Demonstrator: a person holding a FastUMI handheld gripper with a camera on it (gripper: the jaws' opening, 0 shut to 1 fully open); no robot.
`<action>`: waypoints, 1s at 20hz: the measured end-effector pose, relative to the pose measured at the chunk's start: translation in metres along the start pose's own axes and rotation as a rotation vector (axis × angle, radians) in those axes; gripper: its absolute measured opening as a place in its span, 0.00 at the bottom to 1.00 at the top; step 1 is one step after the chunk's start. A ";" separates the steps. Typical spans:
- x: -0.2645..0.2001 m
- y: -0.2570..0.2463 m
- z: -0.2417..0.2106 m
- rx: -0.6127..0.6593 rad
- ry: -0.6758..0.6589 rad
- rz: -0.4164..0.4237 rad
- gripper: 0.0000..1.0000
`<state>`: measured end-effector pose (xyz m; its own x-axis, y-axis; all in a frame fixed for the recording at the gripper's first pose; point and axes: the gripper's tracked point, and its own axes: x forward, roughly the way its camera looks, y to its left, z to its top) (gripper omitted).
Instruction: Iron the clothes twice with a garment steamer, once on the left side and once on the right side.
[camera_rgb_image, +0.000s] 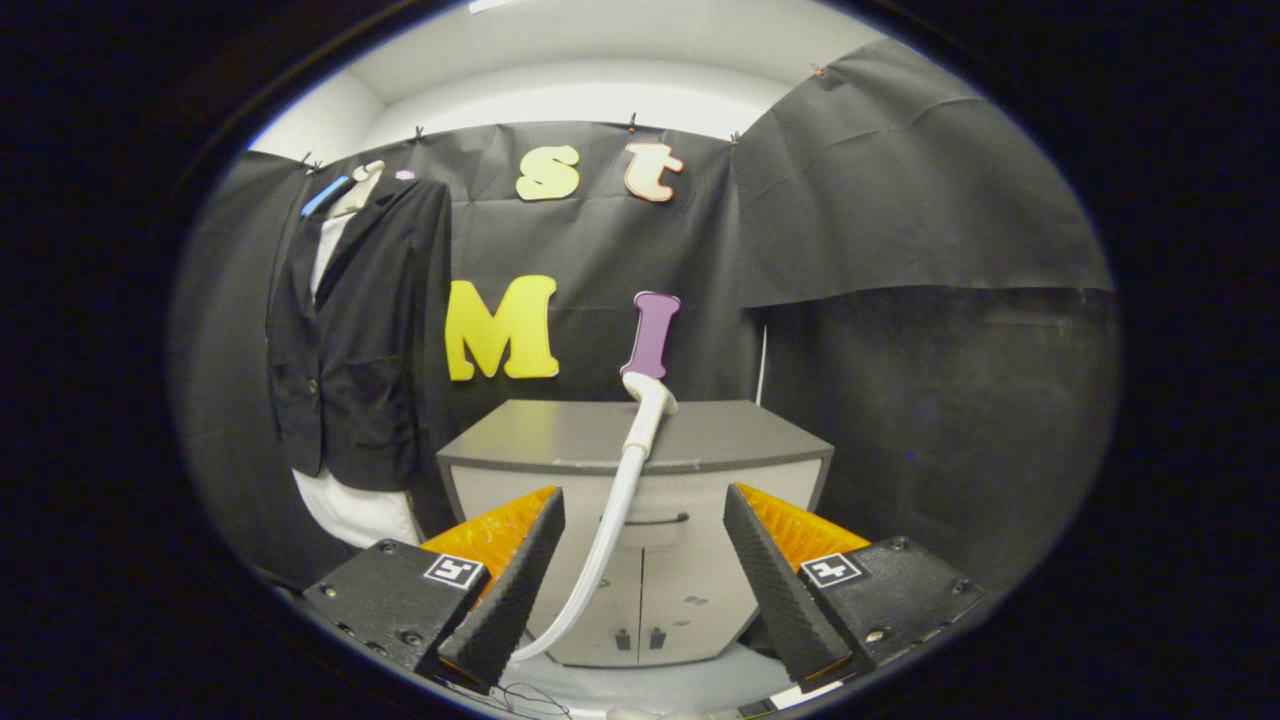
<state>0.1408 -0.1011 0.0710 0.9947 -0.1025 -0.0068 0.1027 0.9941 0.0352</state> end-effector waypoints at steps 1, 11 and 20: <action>0.020 -0.003 0.006 -0.001 0.002 0.007 1.00; 0.211 -0.008 0.022 0.062 0.167 0.105 1.00; 0.284 0.008 -0.012 0.098 0.347 0.187 0.96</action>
<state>0.4240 -0.1216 0.0576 0.9378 0.1147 -0.3278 -0.0634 0.9846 0.1632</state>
